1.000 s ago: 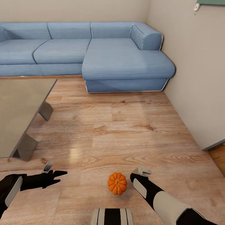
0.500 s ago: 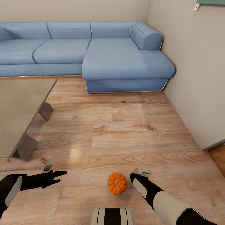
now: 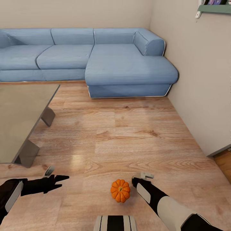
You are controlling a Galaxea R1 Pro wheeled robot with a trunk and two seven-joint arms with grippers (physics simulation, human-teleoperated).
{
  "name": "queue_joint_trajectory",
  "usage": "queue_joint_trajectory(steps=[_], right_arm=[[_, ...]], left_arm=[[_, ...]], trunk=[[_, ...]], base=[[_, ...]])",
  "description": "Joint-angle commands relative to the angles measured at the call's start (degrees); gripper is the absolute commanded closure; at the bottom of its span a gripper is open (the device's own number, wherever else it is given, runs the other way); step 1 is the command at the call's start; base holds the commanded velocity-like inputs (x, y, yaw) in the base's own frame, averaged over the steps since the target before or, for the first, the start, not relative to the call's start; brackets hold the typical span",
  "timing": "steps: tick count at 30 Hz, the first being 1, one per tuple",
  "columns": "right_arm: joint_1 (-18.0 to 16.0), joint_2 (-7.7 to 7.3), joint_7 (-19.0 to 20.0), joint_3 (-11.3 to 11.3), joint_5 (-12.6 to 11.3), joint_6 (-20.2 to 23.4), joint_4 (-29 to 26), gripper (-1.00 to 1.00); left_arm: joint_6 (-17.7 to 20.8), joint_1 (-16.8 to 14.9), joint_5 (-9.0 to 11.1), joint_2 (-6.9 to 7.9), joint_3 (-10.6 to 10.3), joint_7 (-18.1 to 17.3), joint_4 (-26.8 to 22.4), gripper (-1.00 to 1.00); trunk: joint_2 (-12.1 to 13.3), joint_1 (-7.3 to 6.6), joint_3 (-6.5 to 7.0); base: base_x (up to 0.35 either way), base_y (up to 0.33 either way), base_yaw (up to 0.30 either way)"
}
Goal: Place each of the two pumpkins and all three candles from the living room inside a cabinet in the living room (use any cabinet), then make sure every cabinet is closed, and position the cauldron so it is next to a table in the living room.
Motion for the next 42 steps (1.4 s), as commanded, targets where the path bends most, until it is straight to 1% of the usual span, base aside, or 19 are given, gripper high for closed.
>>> queue_joint_trajectory(steps=[1, 22, 27, 30, 33, 34, 39, 42], right_arm=[[0.01, 0.00, 0.00, -0.02, -0.10, 0.00, 0.01, 1.00], [0.09, 0.00, 0.09, -0.02, -0.01, -0.02, -0.78, 1.00], [0.06, 0.00, 0.01, -0.18, -0.05, 0.38, -1.08, 1.00], [0.02, 0.06, 0.00, -0.30, -0.08, 0.96, -1.41, 1.00], [0.12, 0.05, 0.00, -0.37, -0.09, 2.22, -3.02, 1.00], [0.33, 0.02, -0.04, -0.44, -0.09, 3.28, -4.77, 1.00], [0.83, 0.00, -0.13, -0.59, -0.10, 5.34, -9.70, 1.00], [0.93, 0.00, -0.16, -0.62, -0.10, 5.70, -10.73, 1.00]], left_arm=[[-0.01, 0.00, -0.02, 0.00, 0.00, 0.00, 0.00, -1.00], [-0.01, 0.00, -0.14, 0.00, 0.00, 0.36, 0.00, -1.00], [0.03, 0.00, -0.22, 0.00, -0.07, 0.51, 0.00, -1.00], [0.37, 0.00, -0.19, -0.07, -0.15, 0.46, 0.00, -1.00], [0.49, 0.00, -0.18, -0.03, -0.12, 0.45, 0.00, -1.00], [0.53, 0.00, -0.19, -0.02, -0.11, 0.44, 0.00, -1.00], [0.52, 0.00, -0.17, 0.00, -0.03, 0.44, 0.00, -1.00], [0.54, 0.00, -0.16, 0.00, -0.01, 0.44, 0.00, -1.00]], trunk=[[0.02, -0.02, 0.23], [0.30, -0.56, 4.88], [0.30, -0.56, 4.88], [0.34, -0.64, 5.54], [0.38, -0.72, 6.21], [0.39, -0.74, 6.43], [0.46, -0.87, 7.54], [0.50, -0.95, 8.20]], base=[[0.000, 0.000, 0.000], [0.000, 0.000, 0.000], [0.000, 0.000, 0.000], [0.000, 0.000, 0.000], [0.000, 0.000, 0.000], [0.000, 0.000, 0.000], [-0.079, 0.000, 0.000], [-0.153, 0.000, 0.000]])
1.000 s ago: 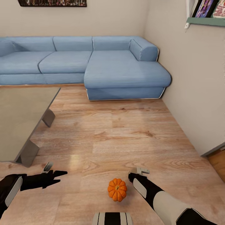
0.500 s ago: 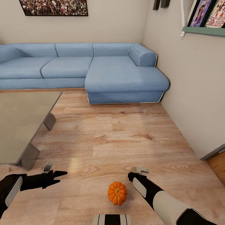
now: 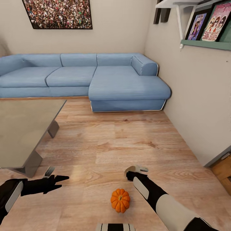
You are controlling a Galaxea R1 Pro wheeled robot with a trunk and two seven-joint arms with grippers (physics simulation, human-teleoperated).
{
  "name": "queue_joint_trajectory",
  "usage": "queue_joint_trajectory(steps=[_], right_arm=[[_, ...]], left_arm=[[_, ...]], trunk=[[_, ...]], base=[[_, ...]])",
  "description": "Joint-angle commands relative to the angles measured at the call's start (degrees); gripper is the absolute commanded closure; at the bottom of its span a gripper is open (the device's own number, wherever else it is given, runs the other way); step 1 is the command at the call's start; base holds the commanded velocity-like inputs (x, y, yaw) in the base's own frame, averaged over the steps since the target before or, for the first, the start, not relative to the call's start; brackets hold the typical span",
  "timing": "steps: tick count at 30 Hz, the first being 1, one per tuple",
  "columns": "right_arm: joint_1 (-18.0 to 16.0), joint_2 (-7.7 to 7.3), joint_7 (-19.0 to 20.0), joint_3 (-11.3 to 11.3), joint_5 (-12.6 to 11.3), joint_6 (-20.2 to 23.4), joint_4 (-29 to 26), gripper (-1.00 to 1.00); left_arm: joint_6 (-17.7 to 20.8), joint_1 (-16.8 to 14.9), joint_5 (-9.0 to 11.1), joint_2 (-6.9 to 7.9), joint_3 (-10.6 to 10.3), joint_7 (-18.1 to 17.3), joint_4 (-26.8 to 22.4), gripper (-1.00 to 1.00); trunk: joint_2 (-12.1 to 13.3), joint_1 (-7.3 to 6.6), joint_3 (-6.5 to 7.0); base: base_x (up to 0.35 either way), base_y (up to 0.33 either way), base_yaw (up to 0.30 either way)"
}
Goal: Place each of the two pumpkins and all three candles from the living room inside a cabinet in the living room (use any cabinet), then make sure every cabinet is closed, and position the cauldron so it is next to a table in the living room.
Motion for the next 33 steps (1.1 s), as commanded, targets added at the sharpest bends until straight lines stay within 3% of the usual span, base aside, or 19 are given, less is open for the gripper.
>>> queue_joint_trajectory(steps=[1, 26, 33], right_arm=[[0.03, -0.01, -0.04, -0.02, -0.05, 0.06, -0.17, 1.00], [0.01, -0.01, -0.03, -0.21, -0.22, 0.02, -0.48, 1.00], [0.05, -0.01, -0.02, -0.14, -0.22, -0.04, -0.49, 1.00]], left_arm=[[0.02, 0.01, -0.01, 0.00, 0.00, 0.00, 0.00, -1.00], [-0.03, 0.01, -0.06, -0.02, 0.05, 0.00, 0.00, -1.00], [-0.03, 0.01, -0.06, 0.00, 0.04, 0.00, 0.00, -1.00]], trunk=[[0.02, -0.02, 0.23], [0.35, -0.67, 5.77], [0.45, -0.85, 7.32]], base=[[-0.063, 0.000, 0.000], [-0.044, 0.005, 0.000], [-0.184, 0.000, 0.000]])
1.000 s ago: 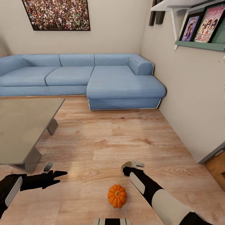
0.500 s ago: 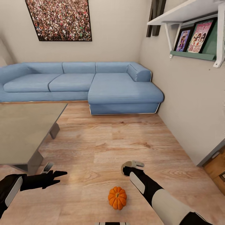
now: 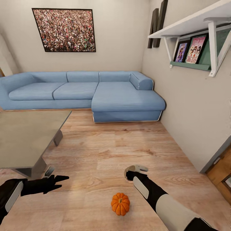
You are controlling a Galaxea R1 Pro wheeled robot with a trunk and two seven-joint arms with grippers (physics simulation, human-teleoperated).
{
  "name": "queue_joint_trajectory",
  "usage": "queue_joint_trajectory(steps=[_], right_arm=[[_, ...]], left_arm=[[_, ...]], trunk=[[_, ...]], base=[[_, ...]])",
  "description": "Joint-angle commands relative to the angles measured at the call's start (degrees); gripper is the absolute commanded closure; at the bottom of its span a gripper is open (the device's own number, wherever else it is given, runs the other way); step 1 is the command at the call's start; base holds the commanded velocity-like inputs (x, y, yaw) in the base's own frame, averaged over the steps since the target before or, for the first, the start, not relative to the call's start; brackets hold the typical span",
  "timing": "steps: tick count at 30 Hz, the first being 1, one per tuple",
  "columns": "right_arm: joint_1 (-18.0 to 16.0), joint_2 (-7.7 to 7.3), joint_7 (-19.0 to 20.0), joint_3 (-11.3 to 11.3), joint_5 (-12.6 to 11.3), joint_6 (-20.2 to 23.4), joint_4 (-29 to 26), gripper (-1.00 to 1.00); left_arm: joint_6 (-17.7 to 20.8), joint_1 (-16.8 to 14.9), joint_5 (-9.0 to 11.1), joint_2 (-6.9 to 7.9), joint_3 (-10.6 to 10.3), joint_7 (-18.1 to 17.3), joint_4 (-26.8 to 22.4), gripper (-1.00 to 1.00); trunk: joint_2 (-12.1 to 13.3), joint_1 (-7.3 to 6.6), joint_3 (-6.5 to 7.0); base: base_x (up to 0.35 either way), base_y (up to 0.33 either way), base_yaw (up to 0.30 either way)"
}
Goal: Place each of the two pumpkins and all three candles from the living room inside a cabinet in the living room (use any cabinet), then make sure every cabinet is closed, and position the cauldron so it is next to a table in the living room.
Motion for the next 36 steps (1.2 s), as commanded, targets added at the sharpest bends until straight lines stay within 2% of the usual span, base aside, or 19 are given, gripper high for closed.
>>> queue_joint_trajectory(steps=[1, 18, 27, 36], right_arm=[[0.01, 0.00, 0.00, 0.00, -0.04, 0.01, 0.01, 1.00], [0.01, 0.00, -0.08, 0.00, 0.05, -0.09, 0.01, 1.00], [0.01, 0.00, -0.09, 0.01, 0.05, -0.09, 0.01, 1.00], [0.01, 0.00, -0.05, -0.05, 0.05, -0.01, 0.01, 1.00]], left_arm=[[-0.01, 0.00, -0.02, 0.00, 0.01, 0.00, 0.00, -1.00], [-0.01, 0.00, -0.04, -0.09, 0.06, 0.00, 0.00, -1.00], [-0.01, 0.00, -0.08, -0.09, 0.06, 0.00, 0.00, -1.00], [-0.01, 0.00, 0.05, -0.09, -0.01, 0.00, 0.00, -1.00]], trunk=[[0.02, -0.02, 0.23], [0.25, -0.46, 3.99], [3.86, -2.44, 5.61], [7.47, -4.42, 7.22]], base=[[-0.096, 0.000, 0.000], [-0.012, 0.000, 0.000], [-0.147, 0.044, 0.000], [-0.023, 0.007, 0.000]])
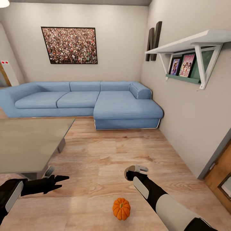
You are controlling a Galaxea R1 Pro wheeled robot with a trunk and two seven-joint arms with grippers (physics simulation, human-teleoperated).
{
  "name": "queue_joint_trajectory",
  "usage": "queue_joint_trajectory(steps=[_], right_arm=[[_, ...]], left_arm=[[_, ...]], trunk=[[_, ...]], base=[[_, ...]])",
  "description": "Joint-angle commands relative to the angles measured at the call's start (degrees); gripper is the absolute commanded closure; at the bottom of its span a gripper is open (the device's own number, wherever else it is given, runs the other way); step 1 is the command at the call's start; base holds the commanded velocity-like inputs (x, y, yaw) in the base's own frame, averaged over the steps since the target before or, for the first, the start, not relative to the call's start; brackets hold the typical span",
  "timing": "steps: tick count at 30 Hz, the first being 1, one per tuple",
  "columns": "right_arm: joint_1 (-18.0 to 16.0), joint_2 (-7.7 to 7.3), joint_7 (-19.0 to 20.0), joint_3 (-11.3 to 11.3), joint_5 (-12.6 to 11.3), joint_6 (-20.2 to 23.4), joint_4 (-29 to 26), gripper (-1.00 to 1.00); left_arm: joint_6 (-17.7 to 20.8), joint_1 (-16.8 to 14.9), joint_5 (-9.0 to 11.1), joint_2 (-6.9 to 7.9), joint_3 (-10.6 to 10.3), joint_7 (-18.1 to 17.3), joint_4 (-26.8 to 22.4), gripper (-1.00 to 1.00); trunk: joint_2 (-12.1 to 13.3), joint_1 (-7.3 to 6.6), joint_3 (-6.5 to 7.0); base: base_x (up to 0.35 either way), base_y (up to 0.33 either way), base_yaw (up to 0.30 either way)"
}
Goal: Place each of the two pumpkins and all three candles from the living room inside a cabinet in the living room (use any cabinet), then make sure every cabinet is closed, and position the cauldron so it is next to a table in the living room.
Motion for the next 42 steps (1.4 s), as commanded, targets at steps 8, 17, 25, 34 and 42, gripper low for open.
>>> queue_joint_trajectory(steps=[8, 17, 25, 34, 42], right_arm=[[0.01, 0.00, 0.04, 0.05, -0.05, -0.10, 0.01, 1.00], [0.01, 0.00, -0.02, 0.01, -0.05, 0.01, 0.01, 1.00], [0.01, 0.00, -0.04, -0.02, -0.05, 0.02, 0.01, 1.00], [0.01, 0.00, 0.04, 0.00, -0.05, 0.03, 0.05, 1.00], [0.01, 0.08, 0.12, 0.06, -0.05, -0.25, 0.01, 1.00]], left_arm=[[-0.01, 0.00, 0.02, 0.00, -0.01, 0.00, 0.00, -1.00], [-0.01, 0.00, -0.02, 0.00, -0.02, 0.00, 0.00, -1.00], [-0.01, 0.00, -0.02, 0.00, -0.02, 0.00, 0.00, -1.00], [-0.01, 0.00, 0.00, 0.00, -0.02, 0.00, 0.00, -1.00], [-0.01, 0.00, -0.09, 0.00, -0.02, 0.00, 0.01, -1.00]], trunk=[[3.22, -1.76, 1.44], [6.83, -3.74, 3.06], [10.04, -5.50, 4.49], [13.65, -7.47, 6.11], [16.86, -9.23, 7.54]], base=[[0.000, 0.000, 0.000], [-0.109, 0.000, 0.000], [-0.068, 0.000, 0.000], [-0.001, 0.000, 0.000], [-0.152, 0.000, 0.000]])
